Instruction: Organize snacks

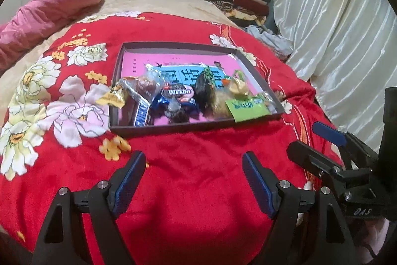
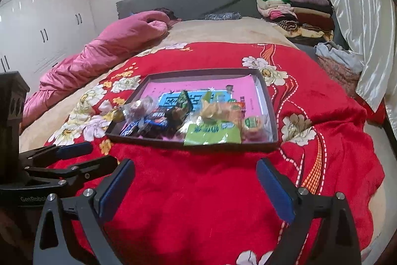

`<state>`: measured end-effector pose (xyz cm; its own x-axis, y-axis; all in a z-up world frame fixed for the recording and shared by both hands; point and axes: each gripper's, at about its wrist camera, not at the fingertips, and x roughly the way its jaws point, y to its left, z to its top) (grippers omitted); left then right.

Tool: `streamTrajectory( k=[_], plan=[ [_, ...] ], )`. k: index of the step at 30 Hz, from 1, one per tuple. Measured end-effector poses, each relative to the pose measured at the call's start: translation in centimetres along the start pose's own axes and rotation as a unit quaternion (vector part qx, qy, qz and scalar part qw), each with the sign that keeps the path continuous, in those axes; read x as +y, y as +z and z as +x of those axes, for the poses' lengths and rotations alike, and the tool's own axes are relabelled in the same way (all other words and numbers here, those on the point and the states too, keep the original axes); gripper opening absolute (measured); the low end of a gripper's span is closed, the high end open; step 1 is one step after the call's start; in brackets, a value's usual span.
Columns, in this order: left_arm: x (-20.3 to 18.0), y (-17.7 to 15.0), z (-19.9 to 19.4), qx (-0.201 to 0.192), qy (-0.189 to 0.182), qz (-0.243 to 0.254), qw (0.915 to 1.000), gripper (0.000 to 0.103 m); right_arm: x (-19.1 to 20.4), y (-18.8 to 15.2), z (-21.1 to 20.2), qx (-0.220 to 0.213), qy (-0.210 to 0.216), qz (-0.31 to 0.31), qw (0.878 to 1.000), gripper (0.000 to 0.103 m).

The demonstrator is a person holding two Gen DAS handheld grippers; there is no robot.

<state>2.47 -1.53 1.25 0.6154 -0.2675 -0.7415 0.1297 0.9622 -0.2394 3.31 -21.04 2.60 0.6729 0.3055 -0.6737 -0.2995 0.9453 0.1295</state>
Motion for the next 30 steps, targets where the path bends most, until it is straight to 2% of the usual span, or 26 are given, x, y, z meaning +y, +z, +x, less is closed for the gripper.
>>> streamTrajectory(
  k=[15,30],
  plan=[
    [-0.5,-1.3,-1.4,0.011,0.013,0.001,0.9999,0.081,0.3,-1.9,-1.7,0.002,-0.006,-0.003,1.0,0.1],
    [-0.6,-1.4,-1.4,0.015,0.015,0.003,0.9998,0.081,0.2,-2.1,-1.8,0.003,-0.014,-0.002,1.0,0.1]
  ],
)
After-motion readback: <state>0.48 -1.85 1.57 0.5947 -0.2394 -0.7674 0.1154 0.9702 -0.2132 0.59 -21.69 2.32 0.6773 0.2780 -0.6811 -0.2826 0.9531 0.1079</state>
